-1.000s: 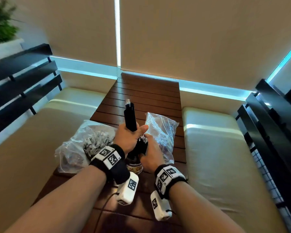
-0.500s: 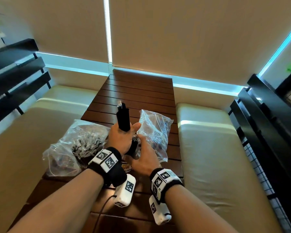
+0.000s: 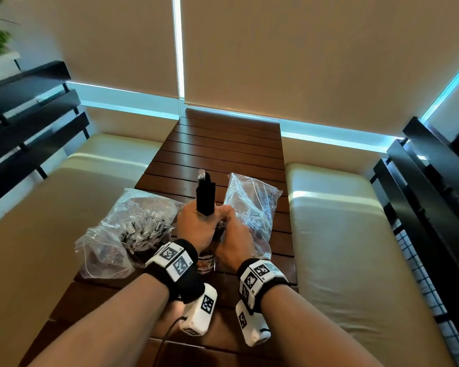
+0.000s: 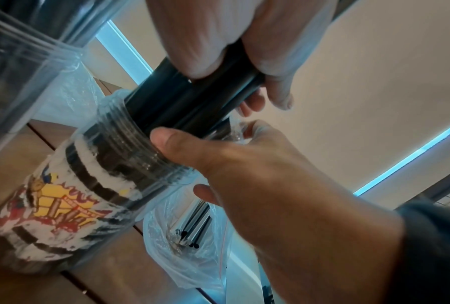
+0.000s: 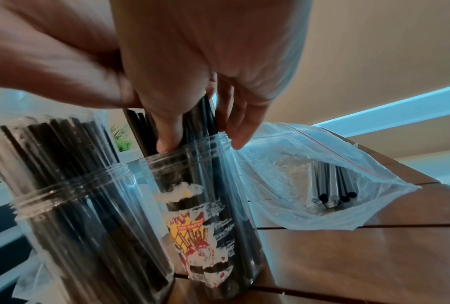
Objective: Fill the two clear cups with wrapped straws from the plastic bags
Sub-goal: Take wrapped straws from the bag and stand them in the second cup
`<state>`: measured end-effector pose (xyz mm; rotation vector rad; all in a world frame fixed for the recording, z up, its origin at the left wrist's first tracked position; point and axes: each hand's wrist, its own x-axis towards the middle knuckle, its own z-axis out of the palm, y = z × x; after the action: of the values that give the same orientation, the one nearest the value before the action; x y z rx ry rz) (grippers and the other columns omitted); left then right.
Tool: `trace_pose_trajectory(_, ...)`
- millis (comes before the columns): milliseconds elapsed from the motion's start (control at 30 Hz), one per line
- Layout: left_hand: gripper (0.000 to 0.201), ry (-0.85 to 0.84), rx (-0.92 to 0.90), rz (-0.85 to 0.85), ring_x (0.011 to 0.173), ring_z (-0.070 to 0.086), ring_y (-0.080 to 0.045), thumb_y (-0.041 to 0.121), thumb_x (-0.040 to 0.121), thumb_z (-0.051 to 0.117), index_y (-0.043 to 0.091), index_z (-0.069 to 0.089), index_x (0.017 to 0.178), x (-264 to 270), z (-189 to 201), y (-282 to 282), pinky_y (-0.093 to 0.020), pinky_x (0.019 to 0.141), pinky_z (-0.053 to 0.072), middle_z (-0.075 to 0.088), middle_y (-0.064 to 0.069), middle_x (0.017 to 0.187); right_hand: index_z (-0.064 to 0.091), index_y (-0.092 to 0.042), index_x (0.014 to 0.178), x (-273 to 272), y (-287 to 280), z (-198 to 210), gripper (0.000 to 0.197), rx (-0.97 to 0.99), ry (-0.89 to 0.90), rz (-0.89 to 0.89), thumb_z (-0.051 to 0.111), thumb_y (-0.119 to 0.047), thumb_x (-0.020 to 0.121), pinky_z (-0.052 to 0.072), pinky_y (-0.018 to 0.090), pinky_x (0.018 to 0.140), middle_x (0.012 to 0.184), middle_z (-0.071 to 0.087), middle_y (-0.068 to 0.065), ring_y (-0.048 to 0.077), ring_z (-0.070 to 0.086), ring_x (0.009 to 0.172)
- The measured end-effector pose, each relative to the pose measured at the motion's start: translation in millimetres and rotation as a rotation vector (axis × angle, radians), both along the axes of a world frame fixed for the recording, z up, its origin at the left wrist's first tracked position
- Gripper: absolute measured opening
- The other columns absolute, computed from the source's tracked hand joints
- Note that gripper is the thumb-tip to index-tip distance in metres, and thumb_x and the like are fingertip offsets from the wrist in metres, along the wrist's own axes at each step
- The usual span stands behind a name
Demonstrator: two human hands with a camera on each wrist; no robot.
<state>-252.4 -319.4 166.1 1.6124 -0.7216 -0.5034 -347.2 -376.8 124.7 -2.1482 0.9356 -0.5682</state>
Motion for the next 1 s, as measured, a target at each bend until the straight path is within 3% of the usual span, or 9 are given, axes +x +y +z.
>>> trace_pose_trajectory(133,0.025,-0.044,0.082,0.026,0.076,0.069,-0.016,0.043,0.066,0.084,0.024,0.071,0.077,-7,-5,-5,-0.043,0.075,0.058,0.072,0.004,0.076,0.036,-0.033,0.127,6,1,0,0.066,-0.004,-0.068,0.084,0.071,-0.033,0.071,0.053,0.034,0.087,0.119,0.051,0.000,0.013,0.057,0.105)
trace_pose_trajectory(267,0.020,-0.158,0.099,0.048,0.089,0.065,-0.019,0.030,0.071,0.084,0.031,0.065,0.077,-13,-4,-8,-0.039,0.084,0.054,0.068,0.002,0.092,0.050,0.001,0.125,10,-3,5,0.047,-0.048,-0.039,0.158,0.069,-0.007,0.082,0.028,-0.004,0.079,0.102,0.053,-0.008,-0.012,0.047,0.092)
trace_pose_trajectory(333,0.016,-0.227,0.103,0.061,0.101,0.062,-0.021,0.025,0.072,0.083,0.024,0.070,0.082,-12,-4,-7,-0.039,0.092,0.050,0.066,0.001,0.102,0.056,-0.002,0.122,12,-1,2,0.041,-0.121,0.012,0.217,0.068,-0.013,0.084,0.023,-0.003,0.076,0.109,0.054,0.003,0.003,0.041,0.092)
trace_pose_trajectory(433,0.016,-0.226,0.108,0.088,0.092,0.064,-0.020,0.026,0.073,0.082,0.020,0.069,0.080,-10,-4,-7,-0.033,0.085,0.051,0.067,0.001,0.096,0.052,-0.008,0.129,15,0,-2,0.054,-0.114,-0.047,0.163,0.069,-0.026,0.081,0.027,-0.001,0.079,0.114,0.043,-0.003,-0.009,0.030,0.092)
trace_pose_trajectory(500,0.017,-0.182,0.109,0.098,0.083,0.065,-0.019,0.028,0.074,0.081,0.025,0.065,0.078,-9,-2,-6,-0.030,0.078,0.052,0.067,0.003,0.085,0.048,-0.005,0.131,20,3,-3,0.058,-0.011,-0.152,0.105,0.071,-0.024,0.081,0.030,-0.005,0.085,0.115,0.043,-0.006,-0.015,0.036,0.095)
trace_pose_trajectory(600,0.020,-0.066,0.113,0.070,0.083,0.067,-0.016,0.027,0.074,0.081,0.035,0.063,0.076,-4,0,-4,-0.038,0.082,0.056,0.070,0.007,0.084,0.051,-0.010,0.127,28,8,-6,0.063,0.022,-0.192,0.066,0.068,-0.042,0.075,0.046,0.012,0.092,0.117,0.056,0.003,0.001,0.055,0.108)
trace_pose_trajectory(767,0.025,0.001,0.133,0.012,0.085,0.069,-0.012,0.019,0.071,0.083,0.039,0.069,0.078,2,4,-4,-0.041,0.087,0.056,0.073,0.008,0.086,0.056,-0.014,0.120,34,3,-8,0.041,-0.035,-0.210,0.082,0.068,-0.018,0.081,0.038,-0.002,0.077,0.107,0.054,-0.009,-0.004,0.053,0.088)
trace_pose_trajectory(833,0.019,0.023,0.130,0.019,0.085,0.069,-0.009,0.017,0.070,0.083,0.028,0.072,0.080,5,5,-4,-0.041,0.088,0.056,0.073,0.011,0.084,0.056,-0.006,0.122,35,3,-10,0.041,-0.055,-0.196,0.086,0.068,-0.012,0.083,0.035,-0.006,0.072,0.097,0.049,-0.014,-0.011,0.048,0.080)
trace_pose_trajectory(1000,0.034,0.008,0.063,-0.002,0.084,0.067,-0.006,0.030,0.065,0.088,0.025,0.064,0.087,3,15,-1,-0.037,0.086,0.056,0.072,0.009,0.085,0.054,-0.012,0.125,40,5,-19,0.037,-0.116,-0.169,0.063,0.060,-0.021,0.089,0.035,-0.004,0.077,0.104,0.058,-0.008,-0.005,0.048,0.087)
